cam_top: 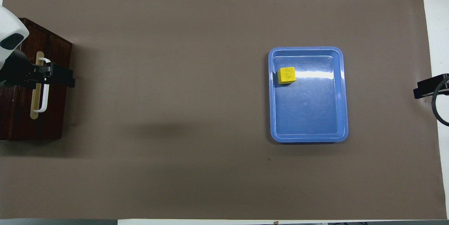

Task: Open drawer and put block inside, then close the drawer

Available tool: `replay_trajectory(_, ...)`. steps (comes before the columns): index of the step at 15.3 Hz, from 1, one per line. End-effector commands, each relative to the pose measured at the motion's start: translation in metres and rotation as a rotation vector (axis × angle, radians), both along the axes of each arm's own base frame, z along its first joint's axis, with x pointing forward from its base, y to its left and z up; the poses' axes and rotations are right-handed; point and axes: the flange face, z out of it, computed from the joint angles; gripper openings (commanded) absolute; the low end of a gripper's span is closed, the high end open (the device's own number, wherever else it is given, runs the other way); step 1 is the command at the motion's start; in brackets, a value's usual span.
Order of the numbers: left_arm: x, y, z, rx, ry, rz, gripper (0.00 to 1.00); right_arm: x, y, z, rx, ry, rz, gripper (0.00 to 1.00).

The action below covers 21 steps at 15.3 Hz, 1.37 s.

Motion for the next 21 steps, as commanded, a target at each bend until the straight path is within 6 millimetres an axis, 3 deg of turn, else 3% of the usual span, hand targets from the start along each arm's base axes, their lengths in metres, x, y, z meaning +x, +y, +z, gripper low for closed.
replay_trajectory(1, -0.006, 0.003, 0.002, 0.018, 0.0, -0.001, 1.0, -0.003, -0.005, 0.004, -0.013, -0.003, 0.013, 1.0)
replay_trajectory(10, -0.006, 0.003, 0.002, 0.018, 0.0, -0.001, 1.0, -0.004, -0.001, 0.002, -0.004, 0.004, 0.002, 1.0)
replay_trajectory(13, -0.006, 0.003, 0.002, 0.018, 0.0, -0.001, 1.0, -0.006, -0.002, -0.008, 0.066, 0.023, -0.208, 1.0)
replay_trajectory(18, -0.006, 0.003, 0.002, 0.018, 0.0, -0.001, 1.0, -0.004, 0.001, -0.061, 0.22, 0.148, -0.728, 1.0)
replay_trajectory(21, -0.006, 0.003, 0.002, 0.018, 0.0, -0.001, 1.0, 0.016, 0.008, -0.114, 0.289, 0.257, -0.984, 1.0)
